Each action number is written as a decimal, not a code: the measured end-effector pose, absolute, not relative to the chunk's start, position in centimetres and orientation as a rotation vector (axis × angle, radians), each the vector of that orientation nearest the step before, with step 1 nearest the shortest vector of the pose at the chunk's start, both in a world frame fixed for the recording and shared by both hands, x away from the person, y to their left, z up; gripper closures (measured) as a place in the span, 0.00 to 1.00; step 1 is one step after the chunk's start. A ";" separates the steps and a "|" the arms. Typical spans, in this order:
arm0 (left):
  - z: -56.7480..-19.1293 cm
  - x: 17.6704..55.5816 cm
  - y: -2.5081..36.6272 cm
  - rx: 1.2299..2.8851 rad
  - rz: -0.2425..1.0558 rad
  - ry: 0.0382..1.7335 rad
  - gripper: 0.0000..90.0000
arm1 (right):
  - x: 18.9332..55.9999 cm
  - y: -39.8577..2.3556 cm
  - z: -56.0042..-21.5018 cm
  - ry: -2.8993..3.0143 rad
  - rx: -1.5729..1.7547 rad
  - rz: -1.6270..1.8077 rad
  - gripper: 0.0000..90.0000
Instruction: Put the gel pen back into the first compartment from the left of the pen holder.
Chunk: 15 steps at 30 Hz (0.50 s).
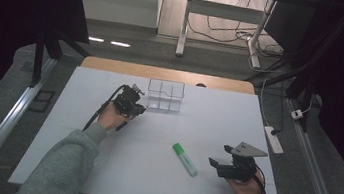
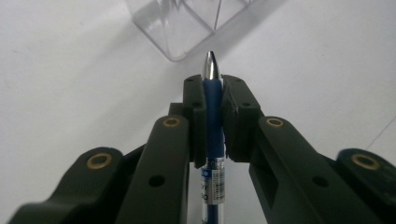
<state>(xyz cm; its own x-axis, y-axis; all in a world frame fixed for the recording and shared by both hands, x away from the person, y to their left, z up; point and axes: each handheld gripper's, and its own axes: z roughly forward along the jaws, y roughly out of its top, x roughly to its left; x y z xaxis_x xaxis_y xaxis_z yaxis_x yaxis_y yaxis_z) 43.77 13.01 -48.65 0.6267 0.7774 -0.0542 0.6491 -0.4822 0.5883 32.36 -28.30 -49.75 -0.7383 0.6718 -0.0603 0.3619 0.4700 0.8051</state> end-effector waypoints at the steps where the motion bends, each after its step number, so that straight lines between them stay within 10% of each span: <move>1: -48.4 43.7 13.2 2.273 0.298 1.108 0.89 | 32.4 -28.3 -49.7 2.353 0.869 1.157 0.24; 15: -46.5 42.6 14.4 2.215 0.336 1.054 0.89 | 32.4 -28.4 -49.8 2.344 0.869 1.160 0.24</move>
